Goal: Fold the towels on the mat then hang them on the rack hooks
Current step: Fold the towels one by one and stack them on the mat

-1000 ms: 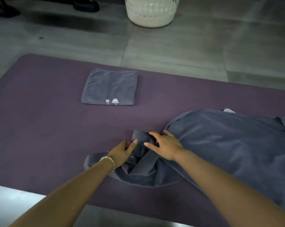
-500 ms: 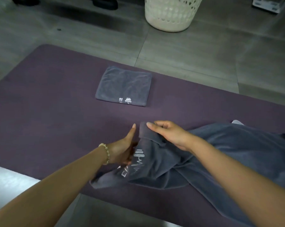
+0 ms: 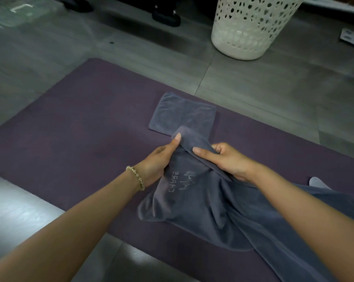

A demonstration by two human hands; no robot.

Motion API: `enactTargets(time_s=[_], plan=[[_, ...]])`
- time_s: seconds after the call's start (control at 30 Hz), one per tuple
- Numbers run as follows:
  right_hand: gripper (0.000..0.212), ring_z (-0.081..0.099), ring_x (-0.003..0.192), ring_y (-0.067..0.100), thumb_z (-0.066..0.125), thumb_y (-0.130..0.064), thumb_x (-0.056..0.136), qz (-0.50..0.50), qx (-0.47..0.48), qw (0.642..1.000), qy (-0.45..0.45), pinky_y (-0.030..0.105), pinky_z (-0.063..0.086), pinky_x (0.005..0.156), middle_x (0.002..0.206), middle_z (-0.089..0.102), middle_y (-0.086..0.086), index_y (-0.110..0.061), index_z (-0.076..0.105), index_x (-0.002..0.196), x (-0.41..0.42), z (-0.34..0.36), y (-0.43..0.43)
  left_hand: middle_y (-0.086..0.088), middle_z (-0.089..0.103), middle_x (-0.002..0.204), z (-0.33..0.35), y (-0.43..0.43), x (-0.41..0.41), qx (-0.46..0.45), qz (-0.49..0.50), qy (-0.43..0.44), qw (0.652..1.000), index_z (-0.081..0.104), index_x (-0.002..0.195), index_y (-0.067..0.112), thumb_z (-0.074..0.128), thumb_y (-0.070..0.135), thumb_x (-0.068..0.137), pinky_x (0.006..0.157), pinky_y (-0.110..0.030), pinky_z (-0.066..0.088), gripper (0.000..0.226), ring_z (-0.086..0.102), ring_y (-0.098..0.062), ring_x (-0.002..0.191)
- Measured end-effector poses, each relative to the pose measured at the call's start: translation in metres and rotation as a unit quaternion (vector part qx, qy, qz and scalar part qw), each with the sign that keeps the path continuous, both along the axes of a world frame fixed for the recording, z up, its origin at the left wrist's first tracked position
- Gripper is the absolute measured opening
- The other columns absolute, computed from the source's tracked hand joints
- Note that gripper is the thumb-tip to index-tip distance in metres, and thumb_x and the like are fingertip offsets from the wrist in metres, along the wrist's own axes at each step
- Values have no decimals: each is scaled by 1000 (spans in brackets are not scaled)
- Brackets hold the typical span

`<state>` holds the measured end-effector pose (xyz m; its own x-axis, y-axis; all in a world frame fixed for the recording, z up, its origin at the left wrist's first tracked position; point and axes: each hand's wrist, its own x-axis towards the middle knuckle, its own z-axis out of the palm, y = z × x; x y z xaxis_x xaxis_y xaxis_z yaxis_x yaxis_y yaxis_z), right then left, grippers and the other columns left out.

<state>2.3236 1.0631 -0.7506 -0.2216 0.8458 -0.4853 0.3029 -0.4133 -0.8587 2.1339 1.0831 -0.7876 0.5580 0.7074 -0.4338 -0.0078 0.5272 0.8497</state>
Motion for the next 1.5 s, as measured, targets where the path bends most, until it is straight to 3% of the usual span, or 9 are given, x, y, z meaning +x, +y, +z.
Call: enactTargets(time_s=[0.17,0.37,0.57,0.63,0.8,0.97,1.23,1.4,1.5], plan=[[53,61,70,20,61,-43,88,23,84,990,-107,37,51,71,81,72,15,10,65,84,2,-9,13,-1,69,114,-2,9,-23,-36,10,40,998,64,116,11,47,52,91,97,-29,47,51,64,-12,108],[55,34,54,9,61,-42,89,102,189,943,-253,31,33,61,55,37,-6,-14,40,47,7,-25,61,1,73,96,-24,27,-58,18,55,226,972,71,99,19,56,57,85,76,-20,52,43,68,-12,91],[28,59,56,12,67,-28,88,-18,163,950,-264,31,53,67,62,67,5,-18,65,62,1,-32,142,1,62,79,-30,80,-52,223,206,288,908,63,97,8,66,27,88,58,-5,41,22,56,-9,71],[11,66,83,21,65,-16,90,-61,180,953,-237,33,51,89,95,72,16,-9,73,88,-5,-42,156,-4,64,101,-34,91,-52,218,248,264,906,58,116,7,66,17,87,68,-9,46,32,57,-13,87],[47,46,130,25,58,-3,92,-91,137,972,-169,22,37,99,144,44,11,-9,46,137,-8,-80,134,1,47,133,-81,65,-68,150,200,335,909,38,140,12,68,30,85,105,-27,36,65,45,-18,126],[36,58,107,18,66,-8,87,-40,142,975,-165,29,48,89,120,60,6,-15,58,121,-20,-128,57,4,55,72,-140,14,-99,117,48,442,888,61,93,2,64,72,66,66,-36,51,75,50,-10,62],[19,54,68,1,76,-30,79,-5,15,993,-116,9,44,66,82,65,-10,-19,67,91,-70,-167,-54,-3,51,61,-133,-27,-95,68,-79,441,892,55,64,8,65,49,83,55,-17,37,46,44,-12,57],[21,59,80,7,70,-39,83,-39,49,989,-133,17,44,75,91,68,-3,-21,73,93,-94,-171,-73,3,60,74,-119,-54,-94,40,148,283,947,56,79,16,53,29,96,69,-25,45,21,55,-8,67],[27,62,93,9,58,-34,93,-31,35,995,-92,18,43,82,102,70,2,-13,73,101,-102,-161,-73,-4,50,65,-112,-56,-110,47,249,275,928,44,77,14,48,27,98,44,-24,47,25,50,-8,46]])
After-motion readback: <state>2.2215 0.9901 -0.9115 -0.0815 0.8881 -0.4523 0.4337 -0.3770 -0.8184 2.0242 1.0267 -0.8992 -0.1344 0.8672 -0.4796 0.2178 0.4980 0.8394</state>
